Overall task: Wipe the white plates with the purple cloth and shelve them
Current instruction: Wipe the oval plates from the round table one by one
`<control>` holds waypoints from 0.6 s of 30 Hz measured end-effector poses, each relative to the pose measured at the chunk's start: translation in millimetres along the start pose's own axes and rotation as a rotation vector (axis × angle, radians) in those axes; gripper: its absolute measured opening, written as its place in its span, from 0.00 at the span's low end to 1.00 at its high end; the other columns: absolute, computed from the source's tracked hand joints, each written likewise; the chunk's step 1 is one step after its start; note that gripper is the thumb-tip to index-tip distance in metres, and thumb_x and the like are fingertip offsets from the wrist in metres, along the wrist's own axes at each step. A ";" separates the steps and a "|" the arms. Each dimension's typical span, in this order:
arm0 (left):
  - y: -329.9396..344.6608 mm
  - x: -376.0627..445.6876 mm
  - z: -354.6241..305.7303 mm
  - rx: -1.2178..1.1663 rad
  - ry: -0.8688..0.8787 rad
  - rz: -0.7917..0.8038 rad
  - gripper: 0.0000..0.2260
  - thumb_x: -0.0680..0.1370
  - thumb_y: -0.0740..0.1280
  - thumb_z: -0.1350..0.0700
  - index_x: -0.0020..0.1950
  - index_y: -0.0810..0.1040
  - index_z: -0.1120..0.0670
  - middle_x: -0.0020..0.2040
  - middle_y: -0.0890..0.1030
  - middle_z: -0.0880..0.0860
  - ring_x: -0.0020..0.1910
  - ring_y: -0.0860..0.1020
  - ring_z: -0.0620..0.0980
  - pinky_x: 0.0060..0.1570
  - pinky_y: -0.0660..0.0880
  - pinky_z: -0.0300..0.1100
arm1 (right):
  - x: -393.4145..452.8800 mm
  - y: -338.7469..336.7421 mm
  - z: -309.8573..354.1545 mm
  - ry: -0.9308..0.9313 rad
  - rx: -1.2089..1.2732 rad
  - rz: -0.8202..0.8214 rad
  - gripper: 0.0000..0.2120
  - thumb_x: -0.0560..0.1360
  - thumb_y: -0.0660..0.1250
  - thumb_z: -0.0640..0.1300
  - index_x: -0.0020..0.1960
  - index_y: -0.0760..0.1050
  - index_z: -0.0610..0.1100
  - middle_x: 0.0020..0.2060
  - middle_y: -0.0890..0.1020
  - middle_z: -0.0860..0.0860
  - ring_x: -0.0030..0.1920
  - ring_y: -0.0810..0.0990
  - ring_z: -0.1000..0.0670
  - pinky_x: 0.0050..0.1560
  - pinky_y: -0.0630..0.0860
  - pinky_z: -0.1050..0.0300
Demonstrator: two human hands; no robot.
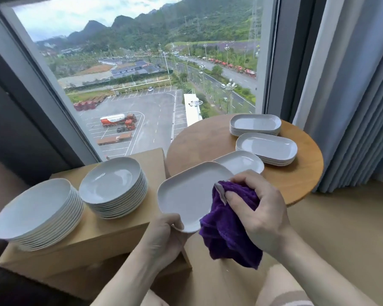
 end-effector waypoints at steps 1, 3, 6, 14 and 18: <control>-2.9 -6.4 5.3 -0.005 -0.019 0.008 0.34 0.61 0.57 0.74 0.67 0.75 0.63 0.57 0.84 0.64 0.47 0.85 0.59 0.37 0.82 0.47 | -2.5 6.1 7.3 -0.024 0.002 0.008 0.05 0.74 0.70 0.44 0.49 0.82 0.48 0.45 0.82 0.54 0.49 0.82 0.49 0.50 0.75 0.62; -2.3 -22.1 16.9 -0.043 -0.057 0.045 0.20 0.67 0.54 0.77 0.53 0.75 0.65 0.39 0.83 0.59 0.32 0.81 0.52 0.30 0.77 0.41 | -9.0 18.2 14.7 -0.049 -0.029 0.011 0.10 0.75 0.70 0.42 0.56 0.82 0.46 0.52 0.82 0.55 0.56 0.81 0.50 0.57 0.75 0.63; 2.2 -42.6 24.8 -0.044 -0.038 0.099 0.18 0.66 0.58 0.77 0.51 0.77 0.66 0.38 0.82 0.60 0.34 0.81 0.53 0.35 0.80 0.44 | -23.4 44.6 -1.7 0.002 -0.169 0.120 0.19 0.79 0.66 0.48 0.68 0.77 0.45 0.63 0.76 0.57 0.67 0.74 0.54 0.68 0.70 0.62; -36.8 -60.8 28.0 -0.079 -0.005 -0.001 0.39 0.58 0.55 0.76 0.68 0.79 0.63 0.66 0.78 0.70 0.68 0.76 0.70 0.75 0.65 0.63 | -81.7 102.5 -43.9 0.084 -0.565 0.632 0.43 0.72 0.54 0.73 0.82 0.49 0.57 0.80 0.51 0.64 0.80 0.49 0.59 0.79 0.50 0.55; -42.6 -67.2 23.7 -0.104 -0.005 -0.004 0.42 0.58 0.55 0.77 0.72 0.75 0.64 0.68 0.77 0.71 0.68 0.76 0.71 0.74 0.65 0.65 | -91.9 113.5 -37.7 0.093 -0.472 0.660 0.41 0.71 0.58 0.65 0.82 0.53 0.57 0.79 0.52 0.65 0.78 0.49 0.63 0.79 0.51 0.58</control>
Point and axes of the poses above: each hand's wrist, its own x-axis towards the middle knuckle, its own y-axis out of the palm, z = x × y, the point moved 9 cm from there along x, towards the middle knuckle
